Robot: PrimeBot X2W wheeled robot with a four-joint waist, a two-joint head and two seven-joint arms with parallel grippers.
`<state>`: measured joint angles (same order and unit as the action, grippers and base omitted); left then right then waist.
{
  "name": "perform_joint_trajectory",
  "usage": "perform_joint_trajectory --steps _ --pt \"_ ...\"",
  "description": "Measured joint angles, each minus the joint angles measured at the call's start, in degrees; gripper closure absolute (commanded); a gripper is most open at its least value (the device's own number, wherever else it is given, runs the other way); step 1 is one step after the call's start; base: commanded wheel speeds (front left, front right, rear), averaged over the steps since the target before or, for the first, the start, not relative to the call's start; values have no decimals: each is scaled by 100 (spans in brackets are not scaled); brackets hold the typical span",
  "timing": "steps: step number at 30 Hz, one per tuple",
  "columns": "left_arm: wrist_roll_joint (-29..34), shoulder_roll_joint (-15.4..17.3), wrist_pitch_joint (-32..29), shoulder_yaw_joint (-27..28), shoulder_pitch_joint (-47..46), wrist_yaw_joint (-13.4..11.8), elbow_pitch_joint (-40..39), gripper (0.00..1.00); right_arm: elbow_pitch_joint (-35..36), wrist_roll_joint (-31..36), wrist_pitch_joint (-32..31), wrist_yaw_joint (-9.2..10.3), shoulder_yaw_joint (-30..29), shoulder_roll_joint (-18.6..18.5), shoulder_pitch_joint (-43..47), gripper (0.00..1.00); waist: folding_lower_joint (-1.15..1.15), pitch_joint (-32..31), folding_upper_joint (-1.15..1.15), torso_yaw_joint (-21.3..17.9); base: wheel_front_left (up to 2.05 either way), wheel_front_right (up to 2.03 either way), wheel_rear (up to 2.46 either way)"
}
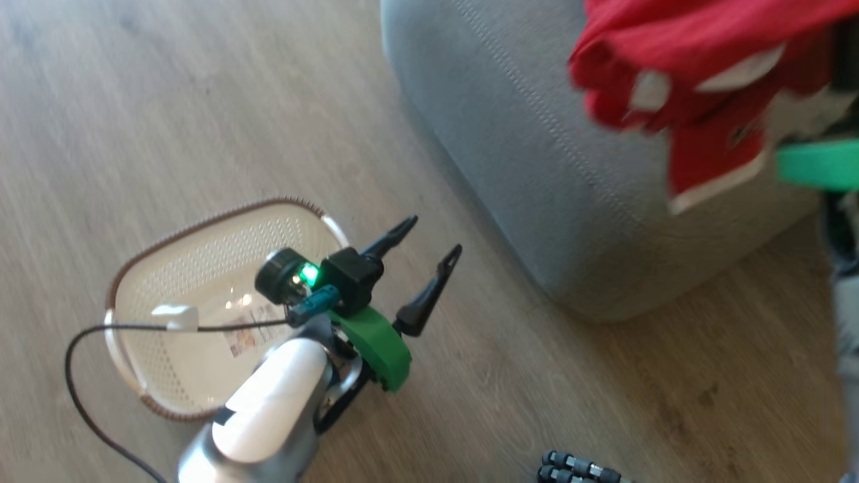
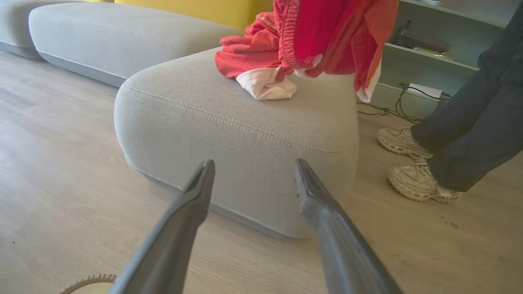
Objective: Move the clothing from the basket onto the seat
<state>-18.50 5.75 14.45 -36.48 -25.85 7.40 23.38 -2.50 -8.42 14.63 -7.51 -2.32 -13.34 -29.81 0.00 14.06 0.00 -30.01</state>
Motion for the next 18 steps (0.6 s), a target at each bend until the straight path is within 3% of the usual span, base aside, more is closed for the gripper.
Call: perform_joint_trajectory --steps 5,18 --pt "-1 190 0 -151 -320 0 -14 0 -517 271 1 0 -152 -814 -1144 100 0 425 0 295 0 0 0" --pt "-1 493 0 -436 -705 0 -11 0 -2319 1028 -116 -1 -790 -1992 -3275 100 1 1259 0 932 0 0 0"
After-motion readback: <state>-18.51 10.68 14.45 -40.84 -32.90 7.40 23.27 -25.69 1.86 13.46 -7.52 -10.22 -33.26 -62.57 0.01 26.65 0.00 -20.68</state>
